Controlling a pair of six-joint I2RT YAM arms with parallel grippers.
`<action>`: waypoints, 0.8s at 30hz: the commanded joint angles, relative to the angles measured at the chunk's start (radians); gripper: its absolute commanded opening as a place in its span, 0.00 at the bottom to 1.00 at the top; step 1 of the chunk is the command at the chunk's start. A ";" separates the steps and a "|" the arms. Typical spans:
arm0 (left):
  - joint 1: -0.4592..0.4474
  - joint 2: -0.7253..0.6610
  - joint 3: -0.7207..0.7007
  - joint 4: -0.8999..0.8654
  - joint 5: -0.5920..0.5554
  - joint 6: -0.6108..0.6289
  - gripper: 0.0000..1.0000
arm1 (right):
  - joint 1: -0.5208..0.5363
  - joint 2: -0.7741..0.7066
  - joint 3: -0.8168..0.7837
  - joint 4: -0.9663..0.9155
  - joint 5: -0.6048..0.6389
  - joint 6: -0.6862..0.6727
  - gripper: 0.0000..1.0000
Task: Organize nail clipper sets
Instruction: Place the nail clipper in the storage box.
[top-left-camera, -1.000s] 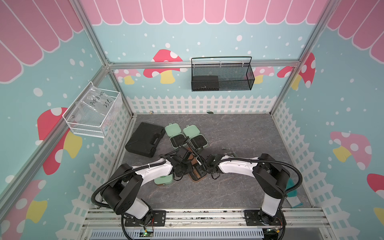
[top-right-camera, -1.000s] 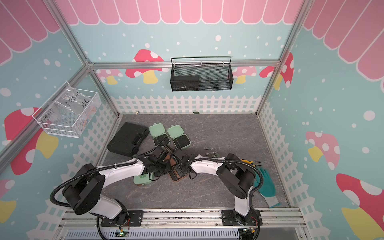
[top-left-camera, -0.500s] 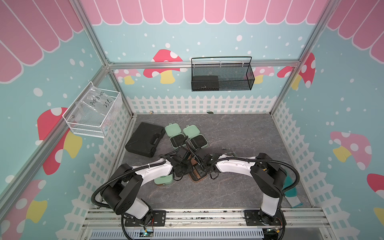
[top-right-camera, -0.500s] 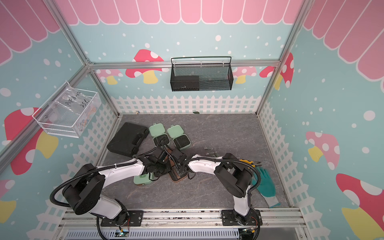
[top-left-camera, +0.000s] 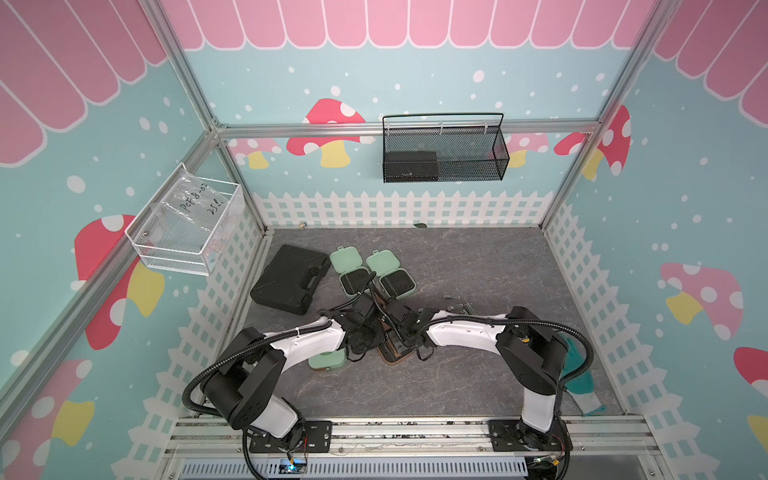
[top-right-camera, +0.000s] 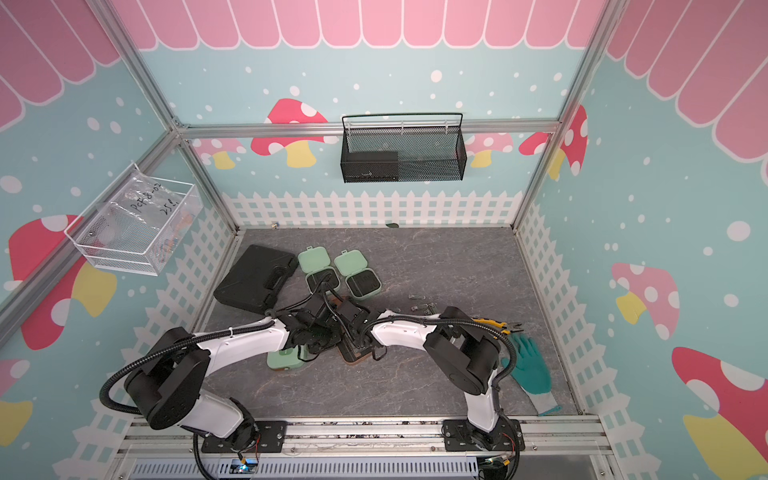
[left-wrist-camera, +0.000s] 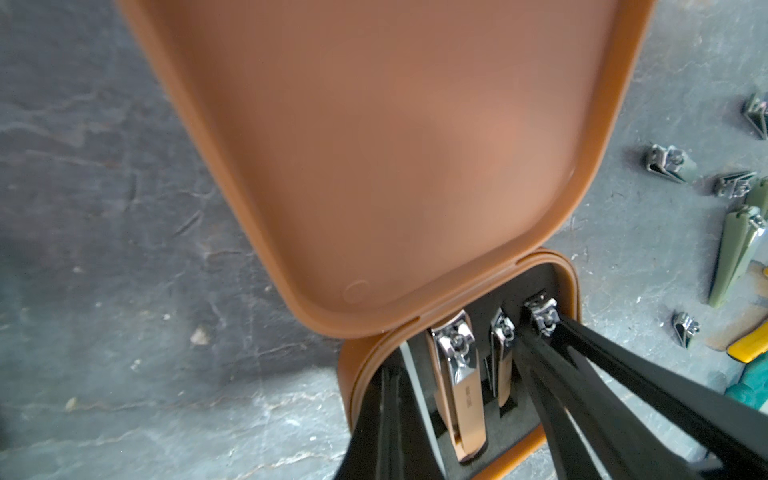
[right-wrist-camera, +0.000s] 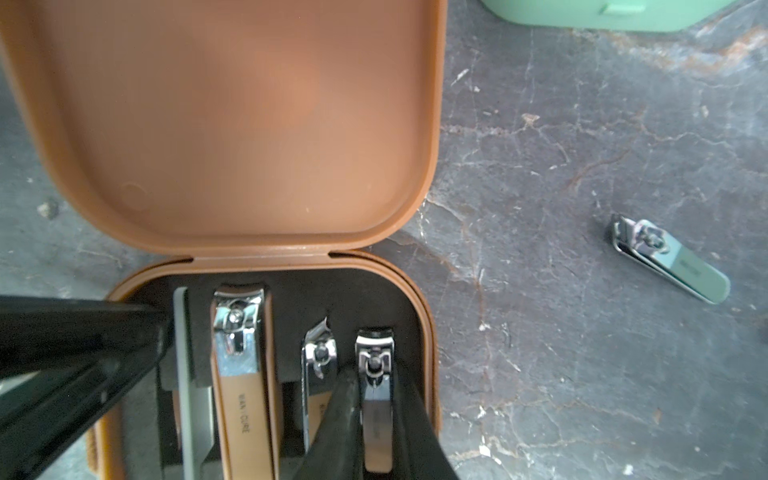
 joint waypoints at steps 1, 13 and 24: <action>-0.001 0.005 -0.027 -0.050 -0.031 -0.005 0.00 | -0.006 0.060 -0.027 -0.101 0.022 0.009 0.21; 0.000 0.010 -0.020 -0.049 -0.029 -0.003 0.00 | -0.005 -0.072 -0.008 -0.112 -0.019 -0.034 0.31; 0.000 0.012 -0.021 -0.044 -0.025 -0.003 0.00 | -0.006 -0.111 0.016 -0.099 0.008 -0.046 0.25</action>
